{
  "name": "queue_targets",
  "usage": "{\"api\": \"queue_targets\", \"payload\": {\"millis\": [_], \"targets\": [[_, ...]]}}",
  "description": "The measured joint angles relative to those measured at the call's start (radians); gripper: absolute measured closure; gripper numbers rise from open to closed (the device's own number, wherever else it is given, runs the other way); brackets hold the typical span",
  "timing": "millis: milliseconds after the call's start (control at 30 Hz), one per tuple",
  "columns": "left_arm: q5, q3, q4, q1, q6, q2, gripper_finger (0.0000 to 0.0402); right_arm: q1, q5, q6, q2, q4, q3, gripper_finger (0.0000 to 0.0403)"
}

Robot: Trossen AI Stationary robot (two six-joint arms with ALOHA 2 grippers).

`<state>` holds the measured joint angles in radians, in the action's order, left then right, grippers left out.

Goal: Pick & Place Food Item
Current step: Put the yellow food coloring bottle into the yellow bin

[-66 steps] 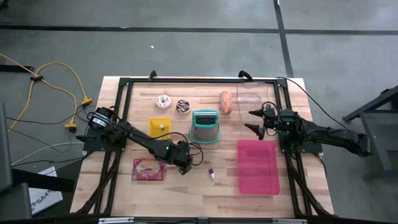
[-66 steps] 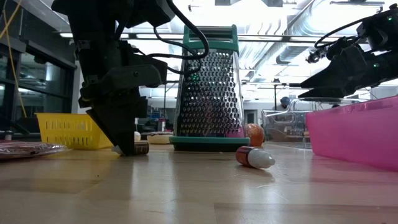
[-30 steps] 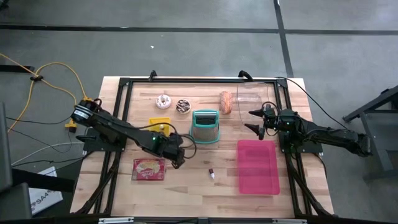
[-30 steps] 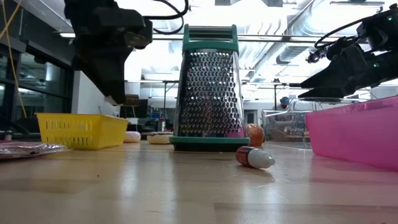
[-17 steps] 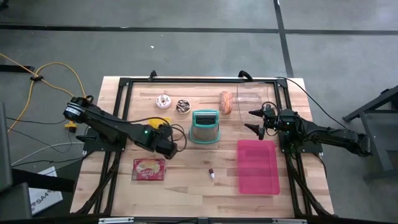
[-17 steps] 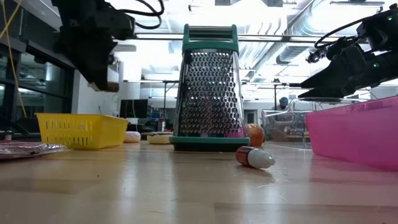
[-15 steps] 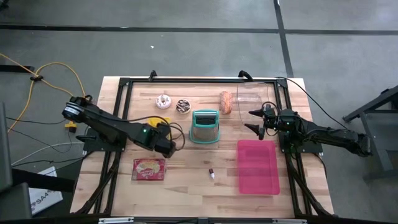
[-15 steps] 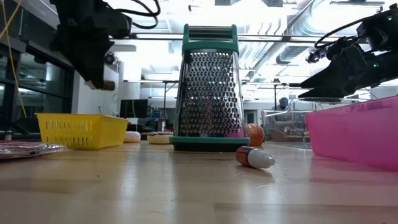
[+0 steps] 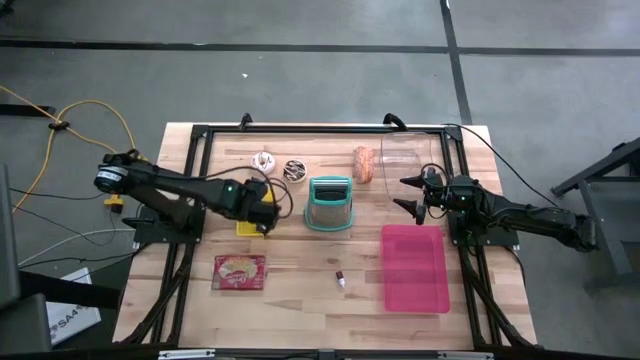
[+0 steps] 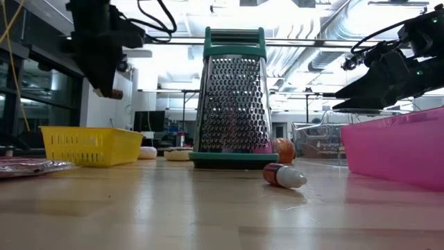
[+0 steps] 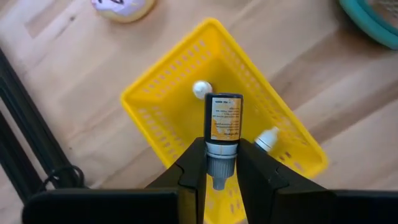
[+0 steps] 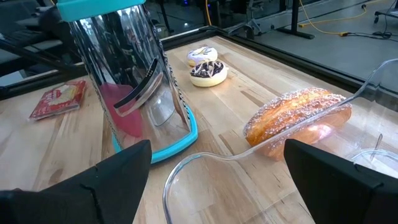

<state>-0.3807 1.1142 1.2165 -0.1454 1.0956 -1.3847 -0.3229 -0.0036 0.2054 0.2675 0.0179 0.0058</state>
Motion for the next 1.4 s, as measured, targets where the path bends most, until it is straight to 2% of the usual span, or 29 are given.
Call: {"api": "queue_targets", "payload": {"millis": [200,433,900,1400], "targets": [[0.011,-0.035,-0.016,0.07,-0.074,0.028,0.0341,0.0,0.0,0.0,0.0,0.0,0.0,0.0046],[0.056,-0.151,-0.09,0.107,-0.074,0.113,0.0341,0.0,0.0,0.0,0.0,0.0,0.0,0.0046],[0.076,-0.354,-0.32,0.062,0.071,0.144,0.0341,0.0,0.0,0.0,0.0,0.0,0.0,0.0046],[0.096,-0.472,-0.474,0.062,0.106,0.144,0.0341,0.0,0.0,0.0,0.0,0.0,0.0,0.0046]]}}
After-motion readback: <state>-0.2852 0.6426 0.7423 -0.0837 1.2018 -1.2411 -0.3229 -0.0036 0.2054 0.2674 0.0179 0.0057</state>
